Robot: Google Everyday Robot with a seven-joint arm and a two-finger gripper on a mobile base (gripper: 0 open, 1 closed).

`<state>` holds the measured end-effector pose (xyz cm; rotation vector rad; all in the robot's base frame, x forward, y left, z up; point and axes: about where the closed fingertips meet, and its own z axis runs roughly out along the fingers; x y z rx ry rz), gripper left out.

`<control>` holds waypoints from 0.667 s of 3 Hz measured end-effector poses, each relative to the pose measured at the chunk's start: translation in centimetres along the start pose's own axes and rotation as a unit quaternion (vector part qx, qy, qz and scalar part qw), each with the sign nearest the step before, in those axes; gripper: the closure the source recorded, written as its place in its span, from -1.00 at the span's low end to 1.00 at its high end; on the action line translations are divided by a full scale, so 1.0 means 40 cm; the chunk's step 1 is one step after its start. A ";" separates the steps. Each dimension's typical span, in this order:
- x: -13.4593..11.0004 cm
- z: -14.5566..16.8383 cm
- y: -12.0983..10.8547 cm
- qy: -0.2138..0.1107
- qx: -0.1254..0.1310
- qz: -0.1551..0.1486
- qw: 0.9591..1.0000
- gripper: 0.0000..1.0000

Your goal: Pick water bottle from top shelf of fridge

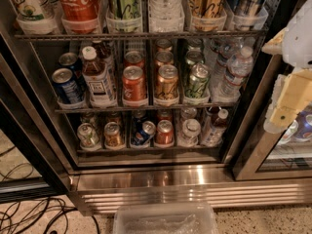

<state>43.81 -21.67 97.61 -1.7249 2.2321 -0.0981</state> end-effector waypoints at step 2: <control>-0.029 -0.005 -0.006 -0.016 0.011 0.022 1.000 -1.00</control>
Offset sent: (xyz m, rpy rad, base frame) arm 0.0098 0.0218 0.0077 0.0894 -0.0349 -0.0943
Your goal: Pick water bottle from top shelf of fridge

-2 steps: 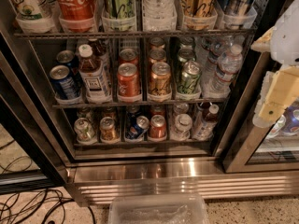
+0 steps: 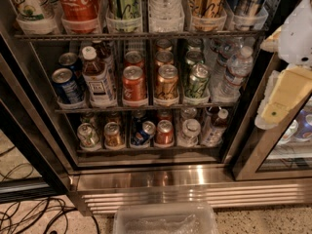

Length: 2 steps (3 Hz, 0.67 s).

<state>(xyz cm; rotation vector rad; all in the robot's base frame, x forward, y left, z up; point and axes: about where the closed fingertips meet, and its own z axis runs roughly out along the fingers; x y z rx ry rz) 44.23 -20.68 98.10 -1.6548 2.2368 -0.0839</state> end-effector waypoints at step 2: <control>-0.153 -0.054 0.038 -0.101 0.013 0.045 0.994 -1.00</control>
Offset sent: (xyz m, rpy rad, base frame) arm -0.0084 0.0868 0.0475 0.3600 -0.1009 -0.0815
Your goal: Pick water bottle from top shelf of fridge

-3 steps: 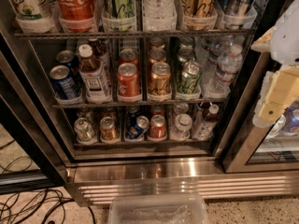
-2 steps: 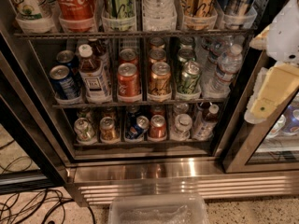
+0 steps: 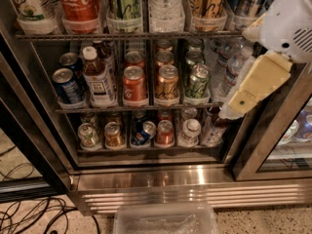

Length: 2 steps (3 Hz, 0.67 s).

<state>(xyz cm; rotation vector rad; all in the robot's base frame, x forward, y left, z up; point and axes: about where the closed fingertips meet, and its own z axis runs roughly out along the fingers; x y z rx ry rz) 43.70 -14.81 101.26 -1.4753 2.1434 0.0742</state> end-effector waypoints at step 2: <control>-0.022 0.003 0.007 -0.041 0.017 0.009 0.999 -1.00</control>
Offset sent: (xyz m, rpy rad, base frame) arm 0.0047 0.0333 0.0085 0.3283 -0.2361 -0.0454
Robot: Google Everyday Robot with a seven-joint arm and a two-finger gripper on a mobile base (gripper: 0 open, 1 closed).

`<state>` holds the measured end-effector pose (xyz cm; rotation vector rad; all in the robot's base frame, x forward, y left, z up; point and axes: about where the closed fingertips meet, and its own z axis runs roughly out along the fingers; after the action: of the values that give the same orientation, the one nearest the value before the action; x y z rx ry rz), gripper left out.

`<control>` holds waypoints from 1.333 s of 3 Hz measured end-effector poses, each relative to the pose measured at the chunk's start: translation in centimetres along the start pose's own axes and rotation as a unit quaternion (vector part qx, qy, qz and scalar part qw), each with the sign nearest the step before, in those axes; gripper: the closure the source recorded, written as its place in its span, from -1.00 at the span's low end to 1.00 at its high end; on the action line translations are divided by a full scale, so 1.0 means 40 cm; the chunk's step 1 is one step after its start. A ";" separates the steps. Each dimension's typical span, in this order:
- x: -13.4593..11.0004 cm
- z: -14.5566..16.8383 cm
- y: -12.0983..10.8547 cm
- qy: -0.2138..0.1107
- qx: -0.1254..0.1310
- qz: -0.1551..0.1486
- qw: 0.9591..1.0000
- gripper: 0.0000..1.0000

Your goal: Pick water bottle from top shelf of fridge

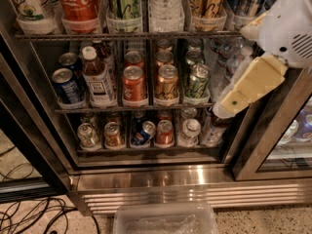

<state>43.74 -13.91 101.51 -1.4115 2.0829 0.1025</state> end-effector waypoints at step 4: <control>-0.245 0.090 0.070 -0.238 0.101 0.137 0.956 -1.00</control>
Offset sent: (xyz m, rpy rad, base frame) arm 0.0562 0.0668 0.0433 0.6069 -0.4718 -0.3455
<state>45.28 -3.30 102.99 -0.8648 1.8066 0.3024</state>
